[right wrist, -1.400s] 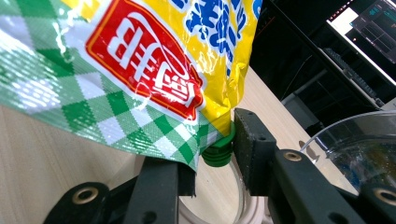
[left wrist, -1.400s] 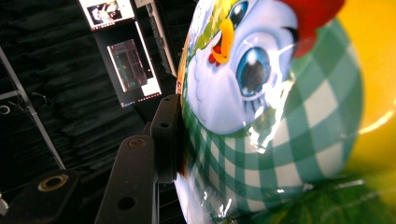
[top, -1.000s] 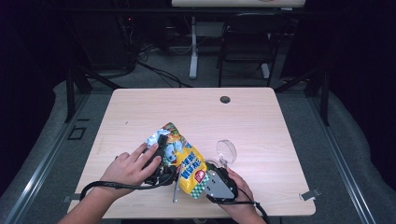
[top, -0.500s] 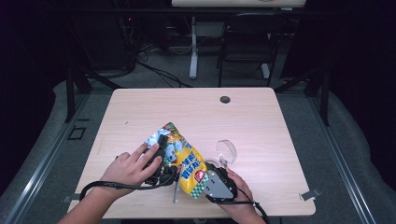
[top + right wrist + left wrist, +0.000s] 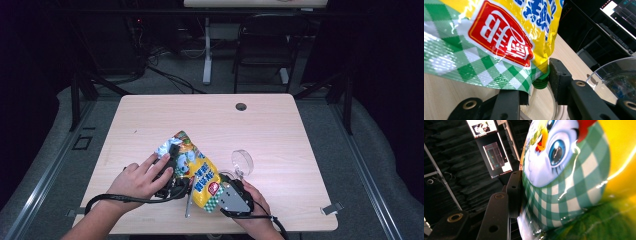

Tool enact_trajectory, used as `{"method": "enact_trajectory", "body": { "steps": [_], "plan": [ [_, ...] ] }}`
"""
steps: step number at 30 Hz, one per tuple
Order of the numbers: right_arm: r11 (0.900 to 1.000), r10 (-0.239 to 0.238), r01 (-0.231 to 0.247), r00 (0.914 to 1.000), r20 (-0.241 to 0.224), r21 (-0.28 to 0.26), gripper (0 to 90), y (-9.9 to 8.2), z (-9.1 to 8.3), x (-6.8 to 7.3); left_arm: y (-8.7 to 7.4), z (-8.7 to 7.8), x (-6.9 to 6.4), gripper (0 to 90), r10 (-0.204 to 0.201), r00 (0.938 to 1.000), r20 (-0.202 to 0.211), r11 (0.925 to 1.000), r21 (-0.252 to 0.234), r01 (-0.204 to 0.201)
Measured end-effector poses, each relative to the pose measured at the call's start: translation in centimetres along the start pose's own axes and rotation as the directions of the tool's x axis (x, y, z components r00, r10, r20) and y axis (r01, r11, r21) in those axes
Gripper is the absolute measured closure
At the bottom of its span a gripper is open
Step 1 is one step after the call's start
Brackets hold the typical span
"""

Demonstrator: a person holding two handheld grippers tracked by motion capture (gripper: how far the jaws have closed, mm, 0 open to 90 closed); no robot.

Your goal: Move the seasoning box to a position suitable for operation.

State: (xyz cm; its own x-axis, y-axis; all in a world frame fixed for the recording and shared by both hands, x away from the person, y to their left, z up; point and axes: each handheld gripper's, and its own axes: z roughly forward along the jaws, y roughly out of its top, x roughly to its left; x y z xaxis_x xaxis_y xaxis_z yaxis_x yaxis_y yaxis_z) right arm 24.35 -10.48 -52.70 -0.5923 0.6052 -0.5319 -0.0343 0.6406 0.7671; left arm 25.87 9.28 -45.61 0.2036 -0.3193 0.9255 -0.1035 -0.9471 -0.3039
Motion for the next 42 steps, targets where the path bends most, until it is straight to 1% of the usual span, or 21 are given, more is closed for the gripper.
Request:
{"method": "enact_trajectory", "body": {
  "steps": [3, 4, 5, 11, 12, 16, 21, 23, 26, 42],
  "plan": [
    [1.0000, 0.004, -0.004, 1.0000, -0.003, -0.002, 70.7, 0.01, 0.02, -0.03, -0.02, -0.01, 0.01, 62.6, -0.002, 1.0000, -0.002, 1.0000, -0.002, 0.002],
    [1.0000, 0.005, -0.005, 1.0000, -0.005, -0.002, 70.7, 0.02, 0.02, -0.03, -0.04, 0.01, -0.03, 62.7, -0.002, 0.9999, -0.013, 1.0000, -0.004, 0.002],
    [1.0000, 0.006, -0.006, 1.0000, -0.006, -0.001, 70.7, 0.03, 0.02, -0.03, -0.04, 0.00, 0.04, 62.7, -0.001, 1.0000, -0.001, 1.0000, -0.002, 0.001],
    [0.9999, 0.013, -0.013, 0.9999, -0.011, -0.003, 70.7, 0.05, 0.07, -0.03, -0.04, -0.01, 0.10, 62.7, 0.004, 1.0000, -0.001, 1.0000, 0.000, -0.004],
    [0.9999, 0.014, -0.014, 0.9998, -0.012, -0.004, 70.7, 0.05, 0.08, -0.04, -0.06, 0.01, 0.07, 62.7, 0.003, 0.9999, -0.012, 1.0000, -0.003, -0.003],
    [0.9996, 0.027, -0.027, 0.9994, -0.020, -0.007, 70.7, 0.07, 0.07, -0.09, -0.10, -0.03, 0.11, 62.7, 0.001, 1.0000, -0.009, 1.0000, -0.004, -0.001],
    [0.9987, 0.049, -0.049, 0.9984, -0.029, -0.014, 70.7, 0.09, 0.06, -0.19, -0.13, -0.16, 0.28, 62.8, 0.012, 0.9999, -0.006, 0.9999, 0.002, -0.012],
    [0.9986, 0.050, -0.051, 0.9983, -0.029, -0.015, 70.7, 0.11, 0.07, -0.19, -0.16, -0.16, 0.25, 62.8, 0.005, 1.0000, -0.002, 1.0000, 0.004, -0.005],
    [0.9986, 0.051, -0.051, 0.9983, -0.029, -0.014, 70.7, 0.12, 0.08, -0.17, -0.17, -0.16, 0.24, 62.8, 0.009, 0.9999, -0.014, 1.0000, 0.001, -0.009],
    [0.9986, 0.050, -0.051, 0.9984, -0.027, -0.018, 70.6, 0.15, 0.12, -0.11, -0.10, -0.31, 0.44, 62.8, 0.022, 0.9997, -0.014, 0.9997, 0.006, -0.022]
  ]
}}
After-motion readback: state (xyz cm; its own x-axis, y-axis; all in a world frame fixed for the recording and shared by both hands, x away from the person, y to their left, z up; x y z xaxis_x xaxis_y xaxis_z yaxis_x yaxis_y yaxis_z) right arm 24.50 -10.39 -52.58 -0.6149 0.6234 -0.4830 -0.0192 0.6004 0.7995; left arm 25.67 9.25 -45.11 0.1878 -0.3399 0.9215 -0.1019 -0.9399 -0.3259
